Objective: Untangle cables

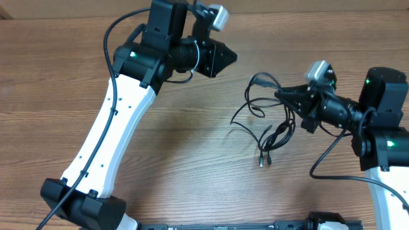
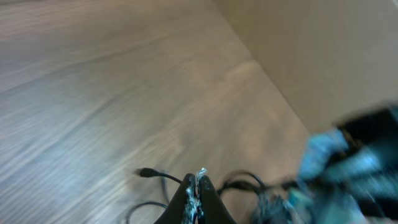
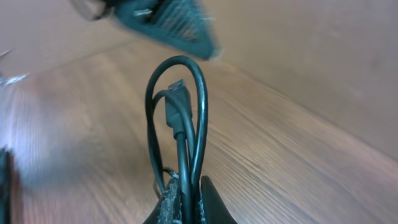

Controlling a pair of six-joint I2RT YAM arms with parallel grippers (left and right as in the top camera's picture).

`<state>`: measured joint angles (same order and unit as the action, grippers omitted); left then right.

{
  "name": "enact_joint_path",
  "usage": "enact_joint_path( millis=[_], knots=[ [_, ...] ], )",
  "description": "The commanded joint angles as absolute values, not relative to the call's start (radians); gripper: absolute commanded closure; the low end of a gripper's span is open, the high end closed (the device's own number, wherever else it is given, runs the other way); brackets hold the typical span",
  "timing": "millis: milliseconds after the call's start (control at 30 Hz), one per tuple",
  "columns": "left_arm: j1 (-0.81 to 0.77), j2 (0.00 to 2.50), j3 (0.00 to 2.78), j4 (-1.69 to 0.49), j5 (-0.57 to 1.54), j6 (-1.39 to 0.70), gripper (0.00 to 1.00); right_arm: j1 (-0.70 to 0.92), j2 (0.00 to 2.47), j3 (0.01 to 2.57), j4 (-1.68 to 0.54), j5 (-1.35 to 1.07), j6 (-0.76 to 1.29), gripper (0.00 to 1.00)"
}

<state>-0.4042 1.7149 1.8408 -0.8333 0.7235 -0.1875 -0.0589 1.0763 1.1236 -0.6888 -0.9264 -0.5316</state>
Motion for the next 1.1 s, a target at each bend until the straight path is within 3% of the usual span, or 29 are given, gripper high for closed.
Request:
enact_joint_path(
  millis=[0,100,133,433,667,767,867,933,967,1000,1067],
  knots=[
    [-0.389,1.697,1.854,-0.864,0.859,-0.065,0.94,-0.063,1.066,1.127,-0.639,-0.808,-0.302,0.96],
    [-0.38,1.697,1.854,-0.883,1.024,0.065,0.62,-0.064,1.066,1.127,-0.559,-0.808,-0.118,0.96],
    [-0.38,1.697,1.854,-0.882,1.076,0.094,0.58,-0.063,1.066,1.127,-0.542,-0.808,-0.073,0.96],
    [-0.394,1.697,1.854,-0.848,1.168,0.129,0.55,-0.063,1.066,1.127,-0.419,-0.896,0.199,0.96],
    [-0.456,1.697,1.854,-0.758,1.163,0.135,0.48,-0.063,1.066,1.127,-0.378,-1.017,0.223,0.96],
    [-0.473,1.697,1.854,-0.758,1.1,0.134,0.53,-0.063,1.066,1.127,-0.361,-1.059,0.236,0.96],
    [-0.469,1.697,1.854,-0.757,1.089,0.134,0.79,-0.063,1.066,1.127,-0.361,-1.08,0.237,0.96],
    [-0.463,1.697,1.854,-0.758,1.089,0.134,0.82,-0.063,1.066,1.127,-0.36,-1.079,0.236,0.96],
    [-0.459,1.697,1.854,-0.758,1.091,0.128,0.8,-0.063,1.066,1.127,-0.36,-1.078,0.236,0.96],
    [-0.458,1.697,1.854,-0.758,1.093,0.118,0.71,-0.063,1.066,1.127,-0.36,-1.074,0.236,0.96],
    [-0.458,1.697,1.854,-0.759,1.129,0.108,0.41,-0.064,1.066,1.127,-0.361,-1.045,0.236,0.96]
  ],
)
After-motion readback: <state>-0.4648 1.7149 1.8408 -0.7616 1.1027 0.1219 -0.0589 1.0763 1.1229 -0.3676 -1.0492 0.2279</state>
